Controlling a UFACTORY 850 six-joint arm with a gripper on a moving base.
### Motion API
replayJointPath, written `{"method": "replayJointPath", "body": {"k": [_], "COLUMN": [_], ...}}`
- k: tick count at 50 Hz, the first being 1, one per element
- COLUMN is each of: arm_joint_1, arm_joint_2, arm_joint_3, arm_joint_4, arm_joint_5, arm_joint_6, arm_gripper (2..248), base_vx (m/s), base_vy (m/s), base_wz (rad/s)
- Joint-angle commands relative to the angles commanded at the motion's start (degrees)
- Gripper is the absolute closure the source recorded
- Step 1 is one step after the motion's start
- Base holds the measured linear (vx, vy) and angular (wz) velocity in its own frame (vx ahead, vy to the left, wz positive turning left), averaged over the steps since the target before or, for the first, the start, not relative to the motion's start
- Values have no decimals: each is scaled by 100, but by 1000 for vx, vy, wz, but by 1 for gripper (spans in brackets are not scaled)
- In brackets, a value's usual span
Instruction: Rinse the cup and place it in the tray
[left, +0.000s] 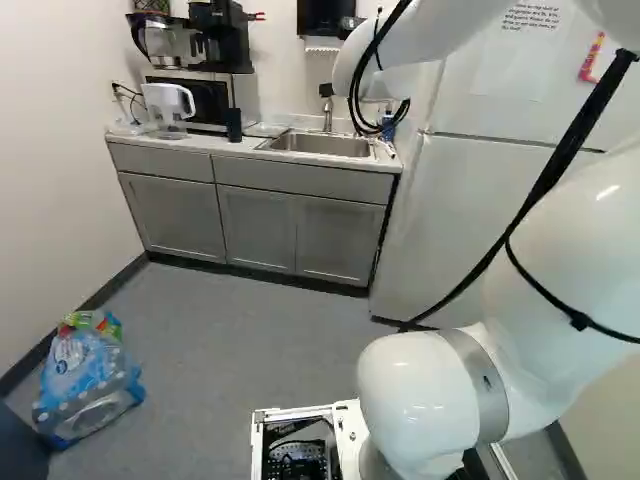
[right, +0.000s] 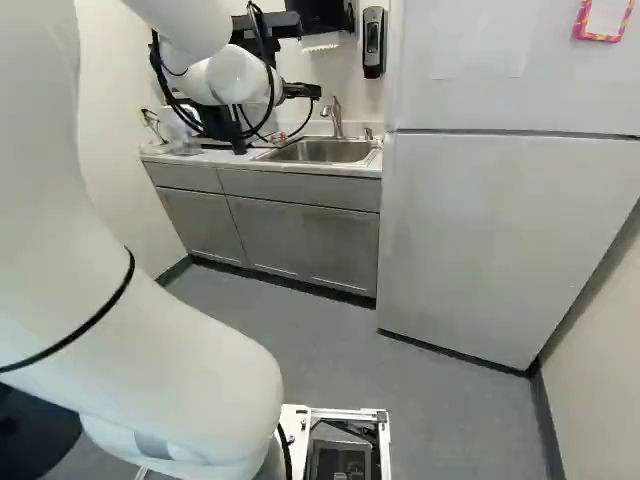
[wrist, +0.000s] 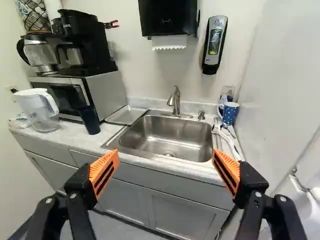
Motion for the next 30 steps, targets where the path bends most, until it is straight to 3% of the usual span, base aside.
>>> {"method": "replayJointPath", "body": {"k": [30], "arm_joint_1": [0], "arm_joint_2": [0], "arm_joint_3": [0], "arm_joint_4": [0], "arm_joint_5": [0], "arm_joint_6": [0], "arm_gripper": [3], "base_vx": [111], "base_vy": [33], "base_wz": [46]}}
